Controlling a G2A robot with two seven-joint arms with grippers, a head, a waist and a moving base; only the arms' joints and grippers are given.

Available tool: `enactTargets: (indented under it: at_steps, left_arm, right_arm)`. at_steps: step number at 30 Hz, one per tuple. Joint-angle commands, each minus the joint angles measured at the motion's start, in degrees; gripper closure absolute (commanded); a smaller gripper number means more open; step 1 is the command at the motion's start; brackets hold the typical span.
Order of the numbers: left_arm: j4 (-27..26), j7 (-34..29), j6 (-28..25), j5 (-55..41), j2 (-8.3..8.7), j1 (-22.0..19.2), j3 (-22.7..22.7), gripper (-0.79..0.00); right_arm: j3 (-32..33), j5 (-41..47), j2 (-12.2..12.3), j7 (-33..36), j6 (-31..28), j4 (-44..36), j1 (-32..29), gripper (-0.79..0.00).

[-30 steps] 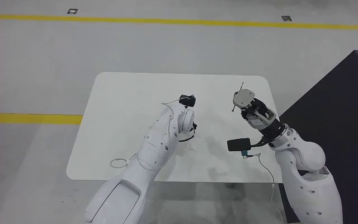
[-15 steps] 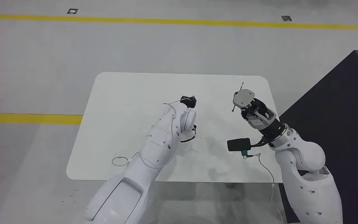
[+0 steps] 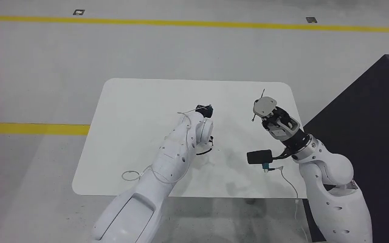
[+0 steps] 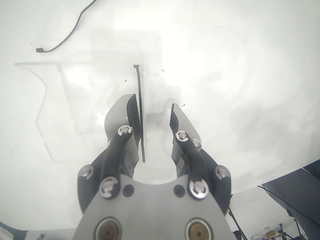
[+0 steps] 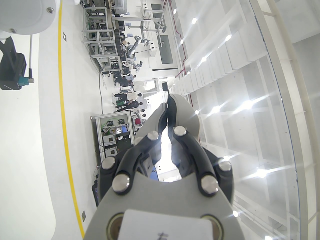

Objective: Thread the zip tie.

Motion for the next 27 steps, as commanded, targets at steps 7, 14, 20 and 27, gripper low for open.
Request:
enactTargets:
  at_steps: [7, 14, 20, 27]
  left_arm:
    - [-1.4, -0.4, 0.2, 0.3, 0.38, 0.5, -0.6, -0.157]
    - [-2.7, -1.0, 0.0, 0.6, 1.07, 1.7, -1.6, 0.0]
    - [-5.6, -2.7, 0.5, 2.1, 1.72, 3.1, -2.1, 0.0]
    - [-15.2, -6.6, 1.6, 5.7, 3.07, 7.3, -3.0, 0.0]
  right_arm:
    - [0.0, 0.0, 0.0, 0.0, 0.0, 0.0, 0.0, 0.0]
    - [0.0, 0.0, 0.0, 0.0, 0.0, 0.0, 0.0, 0.0]
    - [0.0, 0.0, 0.0, 0.0, 0.0, 0.0, 0.0, 0.0]
    - [0.0, 0.0, 0.0, 0.0, 0.0, 0.0, 0.0, 0.0]
